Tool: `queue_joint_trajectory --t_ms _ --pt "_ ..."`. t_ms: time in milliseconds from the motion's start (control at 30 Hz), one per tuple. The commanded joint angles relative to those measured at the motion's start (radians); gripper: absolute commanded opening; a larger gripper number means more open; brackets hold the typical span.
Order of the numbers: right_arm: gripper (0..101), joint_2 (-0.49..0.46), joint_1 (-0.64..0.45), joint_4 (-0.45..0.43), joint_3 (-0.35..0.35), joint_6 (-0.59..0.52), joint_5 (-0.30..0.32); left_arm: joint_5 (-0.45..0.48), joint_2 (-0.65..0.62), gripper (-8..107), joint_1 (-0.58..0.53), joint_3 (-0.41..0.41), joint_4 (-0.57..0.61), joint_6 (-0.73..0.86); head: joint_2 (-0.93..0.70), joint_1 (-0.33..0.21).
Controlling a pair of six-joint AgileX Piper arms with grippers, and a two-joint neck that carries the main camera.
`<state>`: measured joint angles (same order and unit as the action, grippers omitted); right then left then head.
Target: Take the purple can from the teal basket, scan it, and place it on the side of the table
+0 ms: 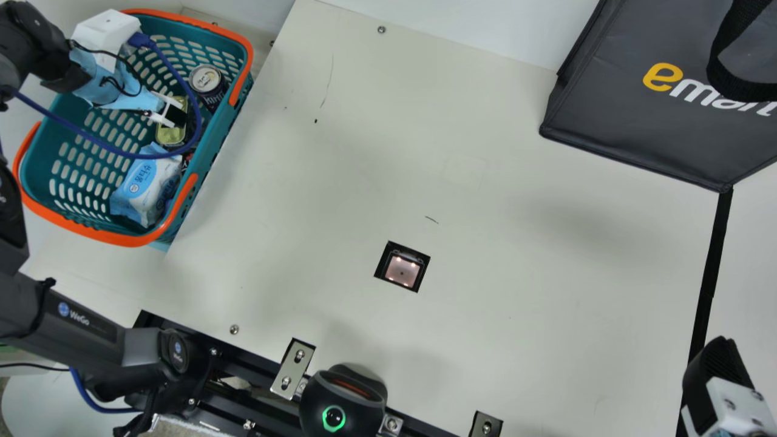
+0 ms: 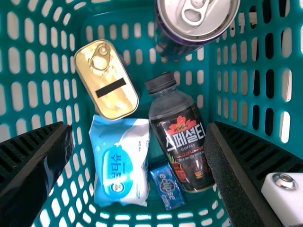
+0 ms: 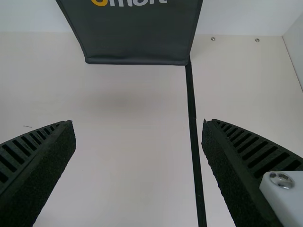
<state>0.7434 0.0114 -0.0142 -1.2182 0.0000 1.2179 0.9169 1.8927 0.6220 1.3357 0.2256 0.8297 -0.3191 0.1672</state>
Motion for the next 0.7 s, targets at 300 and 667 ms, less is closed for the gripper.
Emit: queue_joint_trajectory --t_ms 300,667 --pt "95 0.0 0.0 0.0 0.0 0.0 0.0 -0.019 0.017 90 0.042 -0.022 0.201 0.308 -0.002 -0.029" --pt "95 0.0 0.0 0.0 0.0 0.0 0.0 -0.011 0.063 90 0.078 -0.012 0.347 0.508 -0.002 -0.029"
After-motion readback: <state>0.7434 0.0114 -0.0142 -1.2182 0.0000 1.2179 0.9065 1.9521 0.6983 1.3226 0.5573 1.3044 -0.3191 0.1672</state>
